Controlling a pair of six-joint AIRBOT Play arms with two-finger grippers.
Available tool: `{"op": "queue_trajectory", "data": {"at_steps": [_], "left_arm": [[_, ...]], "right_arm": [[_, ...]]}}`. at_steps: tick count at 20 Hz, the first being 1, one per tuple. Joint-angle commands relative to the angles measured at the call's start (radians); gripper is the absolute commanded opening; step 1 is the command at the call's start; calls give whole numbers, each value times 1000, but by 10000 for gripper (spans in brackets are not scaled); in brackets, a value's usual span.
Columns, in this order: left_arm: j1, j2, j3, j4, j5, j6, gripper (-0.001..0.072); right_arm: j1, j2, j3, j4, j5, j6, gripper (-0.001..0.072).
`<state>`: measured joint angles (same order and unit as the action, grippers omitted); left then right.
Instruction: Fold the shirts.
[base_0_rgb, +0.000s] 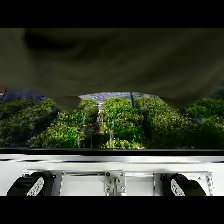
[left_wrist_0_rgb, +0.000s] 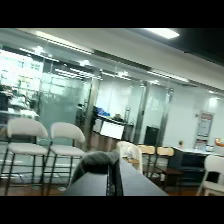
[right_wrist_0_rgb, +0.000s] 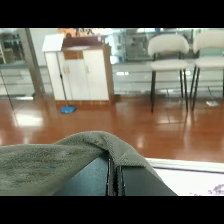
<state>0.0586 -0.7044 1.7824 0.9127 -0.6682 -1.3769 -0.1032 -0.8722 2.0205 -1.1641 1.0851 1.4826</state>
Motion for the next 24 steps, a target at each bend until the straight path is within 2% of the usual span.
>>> {"op": "queue_trajectory", "data": {"at_steps": [1, 5, 8, 11, 13, 14, 16, 18, 24], "left_arm": [[2, 68, 23, 132, -162, -5, 40], [2, 119, 22, 266, -494, -96, 39], [2, 122, -4, 374, -764, -123, 39], [2, 122, -99, 404, -867, -140, 39], [2, 121, -179, 405, -863, -155, 40], [2, 120, -233, 405, -847, -155, 40], [2, 110, -348, 404, -777, -155, 40], [1, 84, -462, 373, -655, -154, 40], [0, -132, -696, 98, -212, -154, 40]], "right_arm": [[0, 12, 28, -16, 137, 26, 62], [0, 39, 28, -51, 260, 42, 62], [0, 34, 7, -68, 441, 92, 61], [0, -6, -85, -72, 676, 100, 62], [0, -43, -182, -73, 738, 100, 62], [0, -58, -236, -73, 718, 95, 62], [0, -97, -341, -73, 592, 90, 62], [0, -163, -413, -72, 420, 81, 62], [1, -502, -427, 62, 62, 81, 62]]}}
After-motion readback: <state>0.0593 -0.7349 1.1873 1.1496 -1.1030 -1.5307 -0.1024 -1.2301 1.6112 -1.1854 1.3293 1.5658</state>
